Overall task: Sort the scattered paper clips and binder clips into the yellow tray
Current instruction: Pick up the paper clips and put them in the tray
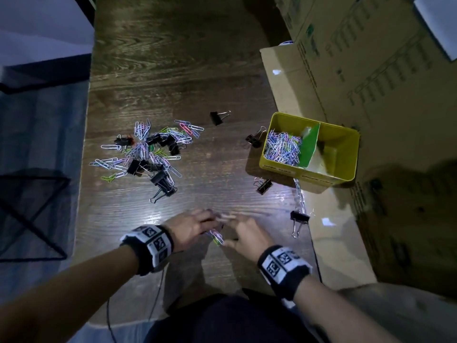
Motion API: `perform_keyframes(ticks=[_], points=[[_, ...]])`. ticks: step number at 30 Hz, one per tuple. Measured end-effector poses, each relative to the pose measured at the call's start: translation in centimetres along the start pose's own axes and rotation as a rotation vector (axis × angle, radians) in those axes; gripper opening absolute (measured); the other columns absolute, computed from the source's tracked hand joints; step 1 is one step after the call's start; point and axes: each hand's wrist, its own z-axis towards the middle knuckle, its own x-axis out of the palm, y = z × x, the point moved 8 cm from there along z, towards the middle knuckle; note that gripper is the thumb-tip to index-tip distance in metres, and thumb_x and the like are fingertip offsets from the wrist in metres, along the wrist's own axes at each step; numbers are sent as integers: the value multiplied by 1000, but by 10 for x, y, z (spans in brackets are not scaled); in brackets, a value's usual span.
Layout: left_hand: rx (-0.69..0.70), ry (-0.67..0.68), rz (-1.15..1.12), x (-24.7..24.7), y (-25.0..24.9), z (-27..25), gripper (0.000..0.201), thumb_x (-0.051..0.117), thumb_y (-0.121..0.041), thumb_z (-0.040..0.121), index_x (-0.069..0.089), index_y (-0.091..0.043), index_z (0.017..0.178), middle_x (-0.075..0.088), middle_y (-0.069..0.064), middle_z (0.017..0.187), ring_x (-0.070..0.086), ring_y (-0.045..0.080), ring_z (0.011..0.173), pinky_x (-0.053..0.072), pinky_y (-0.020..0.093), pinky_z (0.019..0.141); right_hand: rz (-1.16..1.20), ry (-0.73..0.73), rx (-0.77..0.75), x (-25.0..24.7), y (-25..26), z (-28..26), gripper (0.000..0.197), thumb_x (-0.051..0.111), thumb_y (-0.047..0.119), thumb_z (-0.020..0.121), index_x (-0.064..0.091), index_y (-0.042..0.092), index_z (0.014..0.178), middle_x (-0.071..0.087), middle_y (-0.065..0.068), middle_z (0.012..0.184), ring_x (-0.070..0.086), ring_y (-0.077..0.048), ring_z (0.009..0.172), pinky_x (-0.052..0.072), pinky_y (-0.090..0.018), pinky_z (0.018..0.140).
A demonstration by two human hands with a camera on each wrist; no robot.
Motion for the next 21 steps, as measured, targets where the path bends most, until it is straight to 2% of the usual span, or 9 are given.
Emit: perform_keyframes(ticks=[2, 5, 6, 9, 12, 16, 18, 19, 21], points=[[-19, -38, 101, 13, -3, -3, 49, 51, -33, 79, 42, -28, 127, 56, -5, 120, 49, 17, 103, 51, 30, 73, -4, -6, 43, 23, 1, 1, 53, 66, 39, 82, 53, 14, 127, 48, -9, 135, 51, -29, 119, 42, -35, 97], [-5, -138, 79, 16, -8, -2, 43, 49, -38, 84, 47, -21, 123, 60, 0, 115, 48, 18, 99, 52, 32, 75, -12, -69, 60, 33, 10, 2, 42, 62, 32, 87, 56, 9, 120, 51, -11, 128, 55, -32, 111, 45, -37, 91], [9, -161, 53, 17, -10, -1, 41, 49, -36, 84, 51, -17, 121, 61, 2, 111, 48, 18, 97, 51, 33, 78, -28, -77, 47, 34, 15, 2, 37, 59, 28, 89, 58, 7, 118, 53, -12, 125, 56, -33, 108, 46, -38, 89], [27, -219, 90, 13, -18, -1, 39, 44, -28, 80, 64, -10, 107, 65, 2, 91, 45, 16, 89, 42, 24, 80, -86, -88, 32, 35, 23, 5, 24, 50, 14, 91, 62, 1, 108, 59, -16, 111, 60, -33, 98, 49, -38, 81], [10, -193, 120, 14, -21, -3, 37, 42, -26, 77, 68, -9, 98, 66, 3, 85, 57, 19, 84, 50, 26, 76, -185, -79, 0, 37, 27, 7, 23, 46, 5, 90, 65, 3, 102, 63, -16, 103, 64, -33, 93, 53, -38, 77], [-74, -58, 123, 31, -15, -4, 38, 36, -14, 82, 56, -1, 111, 63, 15, 100, 60, 31, 92, 56, 37, 70, -306, -23, -22, 39, 34, 1, 30, 40, -3, 91, 58, -2, 116, 59, -21, 112, 59, -38, 102, 49, -42, 82], [-99, 3, 133, 36, -16, -3, 43, 28, -13, 83, 56, 3, 111, 63, 19, 103, 60, 35, 94, 56, 40, 68, -365, -9, -28, 40, 37, -2, 33, 37, -7, 91, 54, -3, 119, 57, -23, 115, 57, -39, 105, 49, -43, 83], [-104, 32, 130, 38, -18, -3, 49, 21, -14, 84, 55, 4, 114, 61, 22, 109, 58, 37, 98, 55, 42, 72, -376, -2, -34, 41, 38, -3, 33, 37, -9, 91, 53, -4, 119, 57, -23, 115, 57, -39, 106, 49, -43, 83], [-124, 46, 168, 37, -19, -3, 51, 16, -13, 88, 47, 6, 123, 52, 25, 124, 48, 38, 114, 49, 46, 87, -391, 19, -47, 42, 42, -5, 31, 38, -9, 91, 54, -5, 117, 58, -24, 114, 57, -39, 104, 48, -42, 81]])
